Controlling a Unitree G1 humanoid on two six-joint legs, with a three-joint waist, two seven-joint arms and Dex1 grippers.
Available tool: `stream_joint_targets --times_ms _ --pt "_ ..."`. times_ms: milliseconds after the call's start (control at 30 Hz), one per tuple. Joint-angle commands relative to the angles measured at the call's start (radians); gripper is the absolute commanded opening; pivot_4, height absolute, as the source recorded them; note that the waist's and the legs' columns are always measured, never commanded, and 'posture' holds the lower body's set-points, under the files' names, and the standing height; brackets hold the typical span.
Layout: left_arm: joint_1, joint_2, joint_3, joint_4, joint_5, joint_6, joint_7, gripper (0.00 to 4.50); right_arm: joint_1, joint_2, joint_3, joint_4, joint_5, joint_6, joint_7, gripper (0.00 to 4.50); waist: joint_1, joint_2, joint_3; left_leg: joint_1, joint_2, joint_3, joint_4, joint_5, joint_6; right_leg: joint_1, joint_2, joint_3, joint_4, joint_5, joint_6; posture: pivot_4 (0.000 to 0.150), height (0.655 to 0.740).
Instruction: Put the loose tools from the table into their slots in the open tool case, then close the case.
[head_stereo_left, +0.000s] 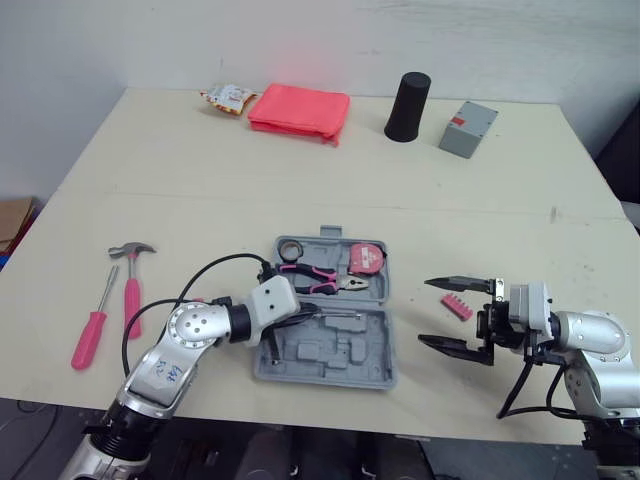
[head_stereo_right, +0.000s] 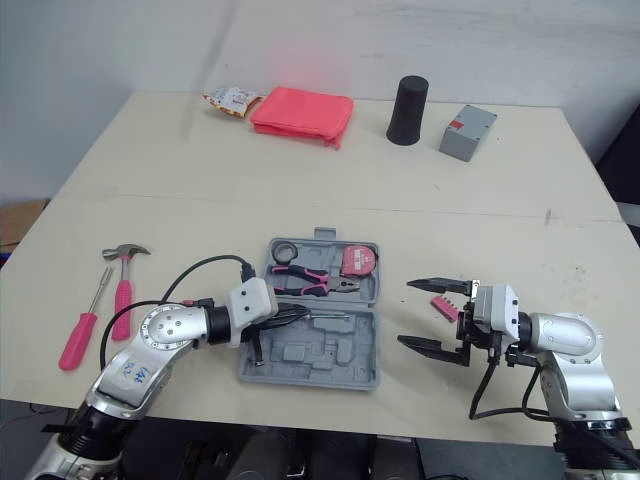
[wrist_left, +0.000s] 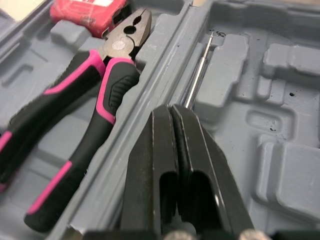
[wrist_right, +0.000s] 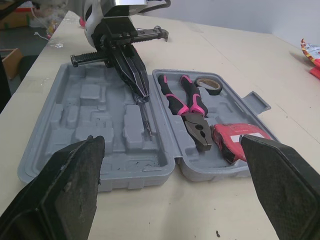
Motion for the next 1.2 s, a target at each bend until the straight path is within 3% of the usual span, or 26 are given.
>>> stream_joint_targets --times_ms 33,133,267,333,467,533,633,667,733,800,833,967,1067,1200 --pt "0.062 0.061 -0.109 0.086 0.069 0.192 -0.015 0.03 -0.011 0.001 -0.011 -0.025 0.007 -0.005 -0.007 4.5 -0.002 0.004 -0.007 0.005 0.002 0.0 0.0 -0.002 0.0 0.006 -0.001 0.001 -0.004 0.0 0.0 0.15 0.74" --pt "0.082 0.092 -0.125 0.085 0.07 0.25 -0.009 0.03 -0.012 0.0 -0.011 -0.023 0.007 -0.005 -0.008 4.5 -0.006 0.011 -0.023 0.01 0.004 0.0 -0.001 -0.007 -0.002 0.01 -0.001 0.002 -0.008 -0.001 -0.001 0.15 0.74" --pt "0.094 0.06 -0.059 0.107 0.058 0.032 0.03 0.03 -0.016 0.002 -0.02 -0.01 0.007 -0.011 -0.016 4.5 -0.007 0.015 -0.03 0.015 0.005 0.003 -0.005 -0.008 -0.003 0.011 0.0 0.006 -0.009 -0.001 -0.001 0.15 0.74" --pt "0.084 0.011 0.058 0.076 -0.007 -0.185 0.041 0.03 -0.023 -0.003 -0.033 0.002 0.005 -0.014 -0.024 4.5 -0.006 0.014 -0.03 0.019 0.005 0.006 -0.009 -0.008 -0.003 0.012 0.0 0.009 -0.009 -0.002 -0.001 0.15 0.74" --pt "0.097 0.007 0.209 -0.007 -0.099 -0.315 0.019 0.03 -0.04 -0.029 -0.066 0.044 0.011 -0.027 -0.012 4.5 -0.004 0.014 -0.03 0.021 0.005 0.011 -0.015 -0.008 -0.003 0.009 -0.001 0.013 -0.008 -0.002 -0.001 0.15 0.74" --pt "0.131 0.028 0.287 -0.056 -0.14 -0.316 0.0 0.03 -0.044 -0.046 -0.089 0.079 0.01 -0.041 -0.006 4.5 -0.004 0.012 -0.025 0.021 0.005 0.012 -0.016 -0.008 -0.004 0.007 -0.001 0.014 -0.007 -0.002 -0.001 0.15 0.74" --pt "0.247 0.052 0.514 -0.144 -0.28 -0.244 -0.005 0.03 -0.056 -0.09 -0.147 0.203 -0.007 -0.111 0.023 4.5 -0.005 -0.001 -0.017 0.011 0.005 0.013 -0.014 -0.001 -0.005 -0.005 0.0 0.016 -0.003 -0.001 -0.002 0.15 0.74" --pt "0.312 0.058 0.633 -0.148 -0.318 -0.219 -0.006 0.42 -0.061 -0.112 -0.176 0.27 -0.018 -0.144 0.031 4.5 -0.005 -0.002 -0.016 0.002 0.005 0.014 -0.011 -0.001 -0.004 -0.012 0.0 0.016 -0.002 -0.001 -0.003 0.15 0.74" --pt "0.437 0.063 0.828 -0.109 -0.318 -0.228 -0.02 0.75 -0.063 -0.151 -0.211 0.368 -0.042 -0.206 0.043 4.5 -0.008 -0.002 -0.016 0.003 0.004 0.015 -0.01 -0.001 -0.002 -0.01 0.0 0.016 -0.002 0.0 -0.002 0.15 0.74" --pt "0.526 0.063 0.963 -0.045 -0.311 -0.25 -0.025 1.48 -0.071 -0.17 -0.235 0.429 -0.051 -0.242 0.039 4.5 -0.016 -0.004 -0.014 0.003 0.004 0.017 -0.01 -0.004 0.001 -0.009 0.0 0.016 -0.005 0.0 -0.001 0.15 0.74" --pt "0.579 0.07 1.057 0.046 -0.31 -0.297 -0.044 2.22 -0.083 -0.186 -0.25 0.486 -0.061 -0.265 0.028 4.5 -0.027 -0.005 -0.012 0.003 0.004 0.018 -0.011 -0.004 0.001 -0.009 0.0 0.017 -0.006 0.0 -0.001 0.15 0.74" --pt "0.701 0.14 1.367 0.41 -0.301 -0.386 -0.008 3.53 -0.138 -0.257 -0.289 0.764 -0.129 -0.379 -0.024 4.5 -0.031 -0.008 -0.009 0.004 0.005 0.018 -0.011 -0.005 0.001 -0.01 0.0 0.016 -0.01 0.001 0.0 0.15 0.74" --pt "0.736 0.222 1.5 0.666 -0.326 -0.407 0.038 4.46 -0.143 -0.309 -0.295 0.919 -0.179 -0.445 -0.072 4.5 -0.039 -0.011 -0.006 0.004 0.005 0.019 -0.012 -0.008 -0.001 -0.012 -0.001 0.018 -0.01 0.001 -0.001 0.15 0.74" --pt "0.8 0.311 1.557 0.946 -0.306 -0.484 0.055 4.46 -0.16 -0.354 -0.314 1.073 -0.211 -0.509 -0.165 4.5 -0.037 -0.01 -0.003 0.002 0.005 0.021 -0.015 -0.011 -0.005 -0.024 -0.003 0.021 -0.009 0.0 -0.002 0.15 0.74"
